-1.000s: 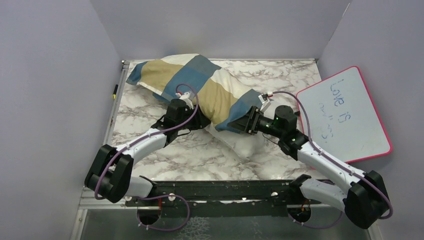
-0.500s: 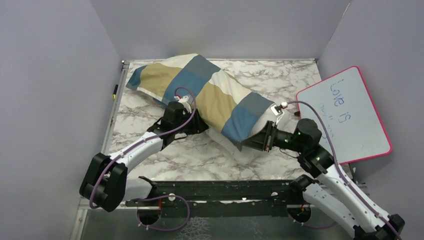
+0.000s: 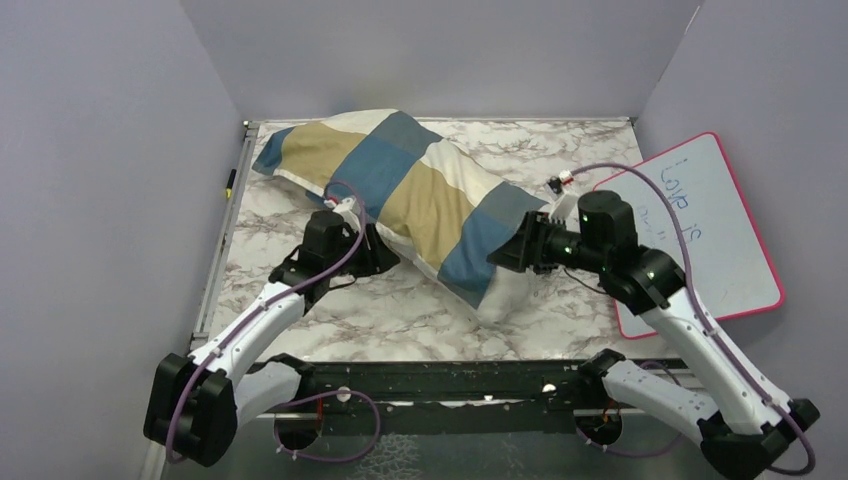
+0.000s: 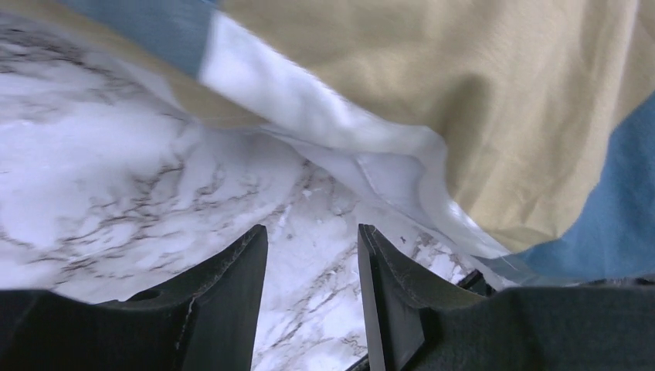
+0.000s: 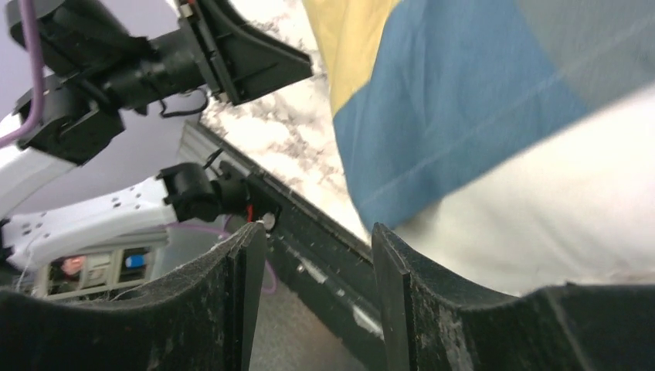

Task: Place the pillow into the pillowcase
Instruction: Stuff the pillow into the pillowcase.

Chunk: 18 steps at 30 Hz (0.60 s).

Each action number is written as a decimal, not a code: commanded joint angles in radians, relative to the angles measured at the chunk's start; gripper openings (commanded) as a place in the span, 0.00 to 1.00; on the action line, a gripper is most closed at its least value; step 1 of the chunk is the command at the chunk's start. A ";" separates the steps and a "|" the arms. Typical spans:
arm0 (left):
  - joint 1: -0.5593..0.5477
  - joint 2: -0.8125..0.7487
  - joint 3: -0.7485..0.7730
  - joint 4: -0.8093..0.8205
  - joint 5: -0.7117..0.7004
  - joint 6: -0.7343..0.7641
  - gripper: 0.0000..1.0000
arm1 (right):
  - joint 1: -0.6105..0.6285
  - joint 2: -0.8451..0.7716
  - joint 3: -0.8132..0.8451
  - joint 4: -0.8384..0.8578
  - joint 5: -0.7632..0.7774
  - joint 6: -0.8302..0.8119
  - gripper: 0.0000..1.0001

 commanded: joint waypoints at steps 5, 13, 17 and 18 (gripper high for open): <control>0.227 -0.022 0.011 0.007 0.016 0.064 0.51 | 0.165 0.308 0.214 0.079 0.352 -0.313 0.64; 0.234 0.013 -0.086 0.261 0.035 0.067 0.51 | 0.586 0.644 0.275 0.272 0.915 -0.874 0.74; 0.232 -0.004 -0.201 0.460 0.036 0.075 0.50 | 0.602 0.743 0.172 0.487 1.045 -1.104 0.77; 0.223 -0.006 -0.220 0.488 0.009 0.081 0.50 | 0.602 0.761 0.141 0.539 1.065 -1.157 0.78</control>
